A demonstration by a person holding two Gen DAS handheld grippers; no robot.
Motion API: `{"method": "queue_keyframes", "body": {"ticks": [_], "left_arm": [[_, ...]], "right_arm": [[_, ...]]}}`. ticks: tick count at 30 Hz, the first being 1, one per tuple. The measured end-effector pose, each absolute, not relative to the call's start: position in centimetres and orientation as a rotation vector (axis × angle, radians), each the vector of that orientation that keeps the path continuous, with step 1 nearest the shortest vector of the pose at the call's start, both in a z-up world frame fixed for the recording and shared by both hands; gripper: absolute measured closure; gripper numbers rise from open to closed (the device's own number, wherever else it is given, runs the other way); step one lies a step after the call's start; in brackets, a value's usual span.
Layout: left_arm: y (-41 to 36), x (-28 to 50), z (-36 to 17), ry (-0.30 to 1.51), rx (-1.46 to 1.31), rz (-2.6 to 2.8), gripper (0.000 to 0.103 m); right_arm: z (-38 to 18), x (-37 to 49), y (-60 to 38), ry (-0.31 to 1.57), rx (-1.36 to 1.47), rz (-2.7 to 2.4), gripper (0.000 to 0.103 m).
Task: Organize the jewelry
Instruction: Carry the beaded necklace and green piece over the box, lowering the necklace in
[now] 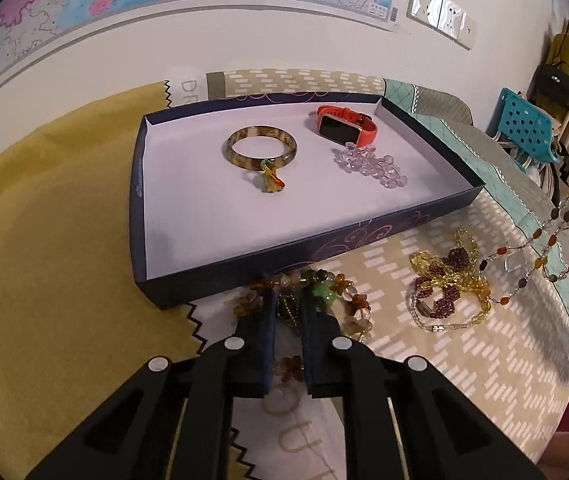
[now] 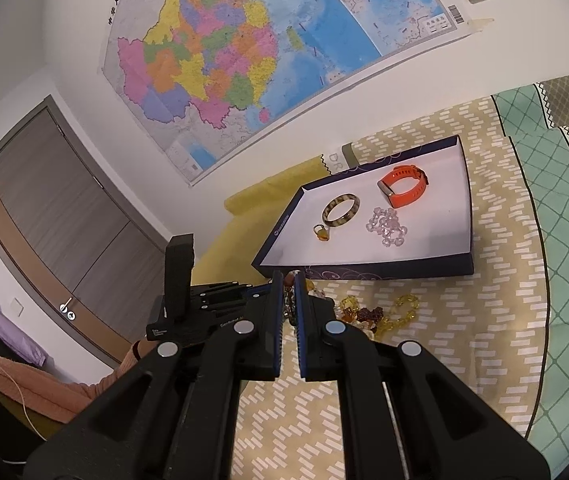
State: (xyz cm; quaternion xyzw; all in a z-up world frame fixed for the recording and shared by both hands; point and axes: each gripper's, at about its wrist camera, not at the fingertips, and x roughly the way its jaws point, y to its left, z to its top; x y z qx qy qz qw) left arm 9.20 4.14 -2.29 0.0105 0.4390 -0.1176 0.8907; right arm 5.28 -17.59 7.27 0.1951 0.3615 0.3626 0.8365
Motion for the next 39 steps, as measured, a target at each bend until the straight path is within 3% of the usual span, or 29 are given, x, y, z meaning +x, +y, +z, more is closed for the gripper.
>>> {"method": "queue_keyframes", "body": {"ticks": [22,39], "left_arm": [[5.2,6.1,4.4,0.735,-0.082,-0.295,0.095],[5.2,9.0,5.5,0.715,-0.088,-0.287,0.095]], "right_arm": [[10.6,6.8,-15.8,0.692,0.366,0.806,0.097],[11.8,12.3,-15.1,0.666,0.389,0.804,0.097]]}}
